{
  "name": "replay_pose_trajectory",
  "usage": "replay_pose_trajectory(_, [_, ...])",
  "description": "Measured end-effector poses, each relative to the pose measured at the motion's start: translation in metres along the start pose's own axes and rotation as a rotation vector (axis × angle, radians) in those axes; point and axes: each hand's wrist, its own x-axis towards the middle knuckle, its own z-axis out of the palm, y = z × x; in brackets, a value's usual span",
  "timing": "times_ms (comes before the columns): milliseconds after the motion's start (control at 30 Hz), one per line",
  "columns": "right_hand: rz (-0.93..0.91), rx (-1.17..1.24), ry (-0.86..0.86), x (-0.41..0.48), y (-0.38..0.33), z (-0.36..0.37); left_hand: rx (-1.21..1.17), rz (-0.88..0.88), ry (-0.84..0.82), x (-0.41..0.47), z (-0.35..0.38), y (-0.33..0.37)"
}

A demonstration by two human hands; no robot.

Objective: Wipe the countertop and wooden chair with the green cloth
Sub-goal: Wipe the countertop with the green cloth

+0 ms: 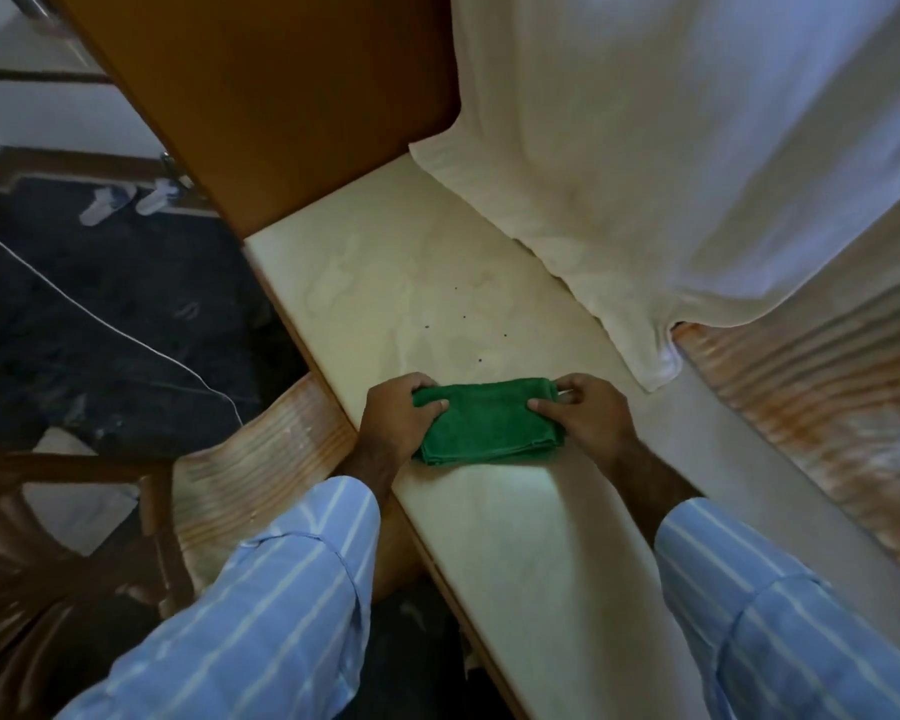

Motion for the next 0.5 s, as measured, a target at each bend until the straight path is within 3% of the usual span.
replay_pose_trajectory(100, [-0.069,-0.102,0.031,0.026,0.002,0.014,0.227,0.086,-0.042,0.03,0.004,-0.001])
replay_pose_trajectory(167, [-0.159,-0.238,0.08,0.032,0.008,0.019,0.443,0.164,0.024,0.037,0.006,0.004])
replay_pose_trajectory(233, [-0.279,-0.421,0.174,0.033,0.02,0.019,0.567,0.323,0.064,0.031,0.015,0.012])
replay_pose_trajectory(300, [-0.391,-0.544,0.229,0.032,0.037,0.016,0.583,0.483,-0.016,0.013,0.036,0.015])
replay_pose_trajectory(400, [-0.462,-0.699,0.186,0.033,0.055,0.014,0.589,0.397,-0.237,-0.015,0.071,0.01])
replay_pose_trajectory(500, [-0.45,-0.762,0.167,0.036,0.056,0.016,0.594,0.354,-0.223,-0.022,0.088,0.003])
